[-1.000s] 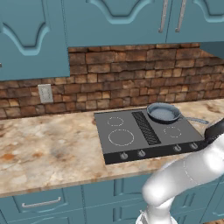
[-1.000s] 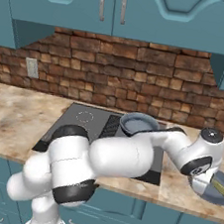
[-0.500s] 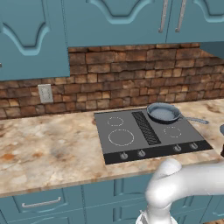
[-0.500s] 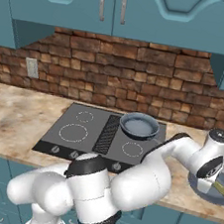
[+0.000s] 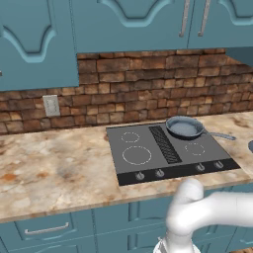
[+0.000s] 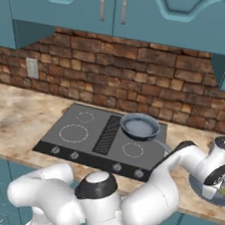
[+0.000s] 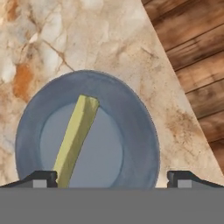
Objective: Pick up the butter stick and place it in the pan. Then turn on the burner for the pan.
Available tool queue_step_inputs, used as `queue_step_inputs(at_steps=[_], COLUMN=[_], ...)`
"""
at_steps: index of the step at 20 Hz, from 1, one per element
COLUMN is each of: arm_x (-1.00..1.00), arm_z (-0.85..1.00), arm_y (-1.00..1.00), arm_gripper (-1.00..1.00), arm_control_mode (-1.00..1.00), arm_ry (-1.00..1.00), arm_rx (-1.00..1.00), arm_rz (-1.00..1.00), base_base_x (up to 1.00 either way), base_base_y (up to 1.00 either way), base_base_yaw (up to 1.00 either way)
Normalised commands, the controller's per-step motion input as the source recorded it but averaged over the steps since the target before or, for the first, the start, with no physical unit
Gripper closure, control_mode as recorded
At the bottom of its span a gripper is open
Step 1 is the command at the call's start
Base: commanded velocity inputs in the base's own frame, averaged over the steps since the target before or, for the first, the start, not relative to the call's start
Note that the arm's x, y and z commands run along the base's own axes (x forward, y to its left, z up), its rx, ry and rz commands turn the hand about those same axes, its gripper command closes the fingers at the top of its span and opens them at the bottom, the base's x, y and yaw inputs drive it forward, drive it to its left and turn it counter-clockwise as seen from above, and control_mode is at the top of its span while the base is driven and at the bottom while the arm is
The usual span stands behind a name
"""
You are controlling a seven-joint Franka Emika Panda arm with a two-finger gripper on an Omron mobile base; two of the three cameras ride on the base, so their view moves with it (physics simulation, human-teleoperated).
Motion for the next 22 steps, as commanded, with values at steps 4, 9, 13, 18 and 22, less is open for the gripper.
queue_step_inputs(at_steps=[4,9,13,18,22], arm_x=[0.16,0.26,0.24,0.20,0.10], arm_z=[-0.16,-0.10,-0.13,-0.22,-0.12], arm_y=[-0.18,-0.12,-0.11,-0.11,-0.07], arm_gripper=[-1.00,-1.00,-1.00,-1.00,-1.00], arm_control_mode=[-1.00,-1.00,-1.00,-1.00,-1.00], arm_ry=[0.00,0.01,0.03,0.04,0.05], arm_rx=[0.00,0.00,0.00,0.00,0.02], arm_rz=[0.00,0.00,0.00,0.00,0.00], base_base_x=[0.00,0.00,0.00,0.00,0.00], base_base_y=[0.00,0.00,0.00,0.00,0.00], base_base_yaw=[0.00,0.00,0.00,0.00,0.00])
